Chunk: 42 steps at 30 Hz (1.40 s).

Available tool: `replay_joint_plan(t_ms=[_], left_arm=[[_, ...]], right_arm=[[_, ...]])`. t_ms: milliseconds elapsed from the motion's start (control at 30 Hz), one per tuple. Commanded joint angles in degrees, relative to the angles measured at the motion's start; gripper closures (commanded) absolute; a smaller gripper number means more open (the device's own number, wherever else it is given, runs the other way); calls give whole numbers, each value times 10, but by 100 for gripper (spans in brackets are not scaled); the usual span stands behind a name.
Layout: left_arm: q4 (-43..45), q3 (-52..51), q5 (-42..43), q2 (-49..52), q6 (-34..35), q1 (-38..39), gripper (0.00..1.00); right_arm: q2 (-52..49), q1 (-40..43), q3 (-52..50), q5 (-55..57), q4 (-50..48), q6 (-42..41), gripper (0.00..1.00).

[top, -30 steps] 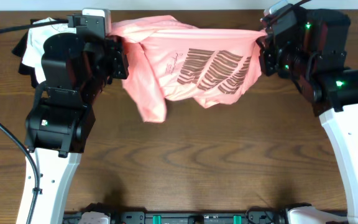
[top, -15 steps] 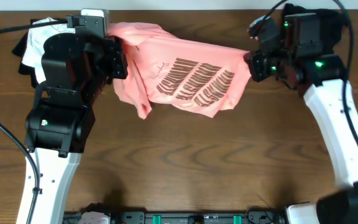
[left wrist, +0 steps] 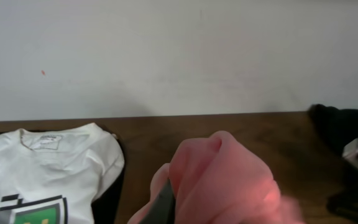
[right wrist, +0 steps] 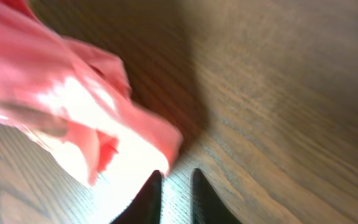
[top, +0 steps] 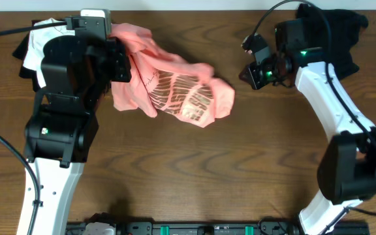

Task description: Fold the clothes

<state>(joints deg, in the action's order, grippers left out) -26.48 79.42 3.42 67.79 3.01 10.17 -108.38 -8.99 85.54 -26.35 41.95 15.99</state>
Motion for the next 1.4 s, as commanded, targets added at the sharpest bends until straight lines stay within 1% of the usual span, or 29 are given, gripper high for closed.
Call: replay_joint_plan(t_ms=[0,100,200,233,267,333,367,433,567,900,1100,1200,1233,1300,1367], left_arm=[[8,7,-16,-17,3,-3,94],[6,7,-16,-17,3,-2,94],[4,7,-16,-17,3,-2,94],[4,7,-16,-17,3,-2,94],[4,7,-15,-17,3,-2,94],[4,7,-15,-17,3,-2,94],[4,7,-15,-17,3,-2,94],[4,7,-15,-17,3,-2,94],[4,7,-15,-17,3,-2,94],[3,7,-15,-16,3,-2,94],[-2,7,-15,-16,3,-2,94],[-5,7,-15,-16,3,-2,94],[-5,7,-15,-16,3,-2,94],[-5,7,-15,-16,3,-2,94],[-5,7,-15,-16,3,-2,94]], right_arm=[[-17,5,0,-28,-5,34,80],[-24,3,0,-57,-11,49,74],[-24,-1,0,-103,-27,71,64],[-24,-3,0,-116,-32,82,58],[-24,-6,0,-127,-37,90,54],[-26,-15,0,-138,-43,114,45],[-28,-21,0,-138,-45,124,43],[-35,-35,0,-137,-53,143,40],[-59,-60,0,-138,-80,154,39],[-140,-110,0,-147,-151,153,41],[-171,-127,0,-147,-209,120,47],[-177,-131,0,-147,-221,117,50],[-179,-131,0,-147,-221,117,51],[-181,-132,0,-146,-222,117,60],[-181,-130,0,-146,-223,113,78]])
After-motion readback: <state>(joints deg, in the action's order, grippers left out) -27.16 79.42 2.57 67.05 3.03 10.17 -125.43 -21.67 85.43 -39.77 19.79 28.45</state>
